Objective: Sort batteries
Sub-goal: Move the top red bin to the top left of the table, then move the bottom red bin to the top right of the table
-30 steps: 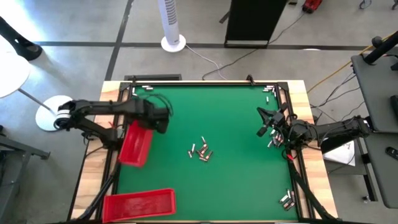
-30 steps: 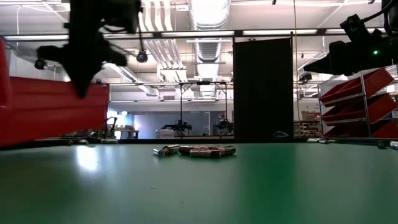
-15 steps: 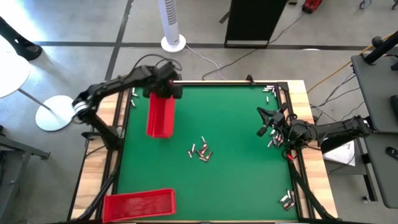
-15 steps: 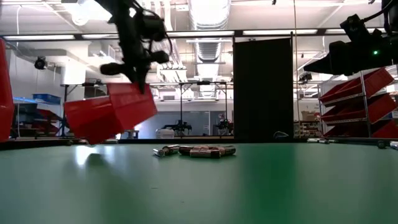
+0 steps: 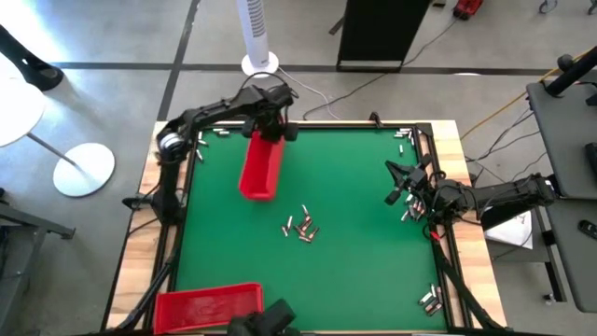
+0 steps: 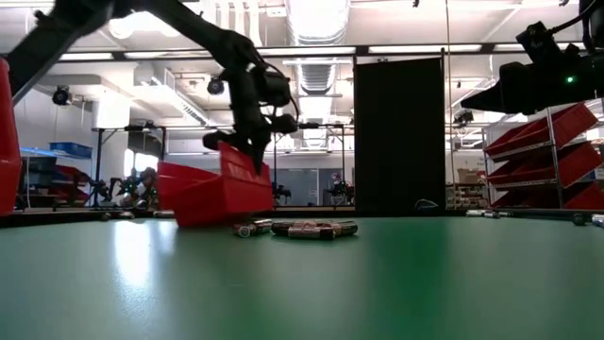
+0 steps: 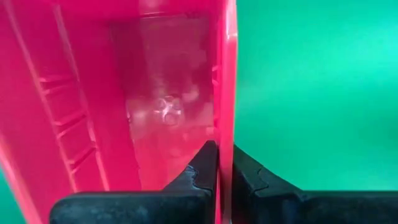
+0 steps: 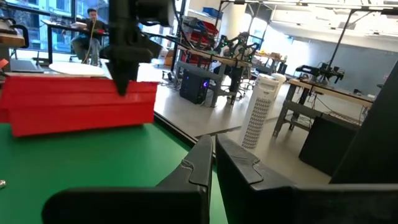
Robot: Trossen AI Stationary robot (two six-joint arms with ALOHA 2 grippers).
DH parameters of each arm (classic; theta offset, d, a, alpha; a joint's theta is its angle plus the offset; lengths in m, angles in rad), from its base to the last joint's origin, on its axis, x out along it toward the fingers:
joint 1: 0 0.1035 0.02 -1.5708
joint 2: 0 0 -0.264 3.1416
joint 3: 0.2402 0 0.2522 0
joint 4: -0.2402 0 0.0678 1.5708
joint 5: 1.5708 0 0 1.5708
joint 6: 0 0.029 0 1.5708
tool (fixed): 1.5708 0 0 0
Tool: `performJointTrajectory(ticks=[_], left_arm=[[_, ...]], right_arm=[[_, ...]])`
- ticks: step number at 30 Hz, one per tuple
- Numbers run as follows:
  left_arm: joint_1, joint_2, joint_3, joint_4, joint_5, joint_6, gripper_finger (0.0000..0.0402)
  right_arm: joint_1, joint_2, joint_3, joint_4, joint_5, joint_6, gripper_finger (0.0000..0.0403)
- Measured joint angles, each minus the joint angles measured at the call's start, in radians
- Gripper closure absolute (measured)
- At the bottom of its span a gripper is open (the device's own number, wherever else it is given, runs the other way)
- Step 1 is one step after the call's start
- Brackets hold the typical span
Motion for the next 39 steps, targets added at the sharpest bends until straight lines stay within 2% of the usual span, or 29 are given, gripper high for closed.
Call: performJointTrajectory(ticks=[5,9,12,16,19,23,30,33,39], left_arm=[[0.000,0.101,0.138,-0.094,-0.025,-0.028,0.0396],[-0.006,0.176,0.250,-0.220,-0.086,-0.027,0.0374],[-0.013,0.220,0.340,-0.266,-0.131,-0.026,0.0347],[-0.025,0.249,0.441,-0.316,-0.138,-0.003,0.0303],[-0.034,0.248,0.490,-0.349,-0.144,0.015,0.0270],[-0.059,0.235,0.568,-0.447,-0.207,0.056,0.0229],[-0.179,0.102,0.498,-0.471,-0.307,0.141,0.0177],[-0.288,0.043,0.446,-0.468,-0.328,0.157,0.0164],[-0.575,-0.075,0.302,-0.467,-0.345,0.083,0.0149]], right_arm=[[0.000,0.000,0.000,0.000,0.000,-0.001,0.0390],[0.000,0.000,0.000,0.000,0.000,-0.001,0.0390],[0.000,0.000,0.000,0.000,0.000,0.000,0.0390],[0.000,0.000,0.000,0.000,0.000,0.000,0.0390],[0.000,0.000,0.000,0.000,0.000,0.001,0.0390],[0.000,0.000,0.000,0.000,0.000,0.001,0.0390],[0.000,0.000,0.000,0.000,0.000,0.000,0.0390],[0.000,0.000,0.000,0.000,0.000,-0.001,0.0390],[0.000,0.000,0.000,0.000,0.000,0.000,0.0390]])
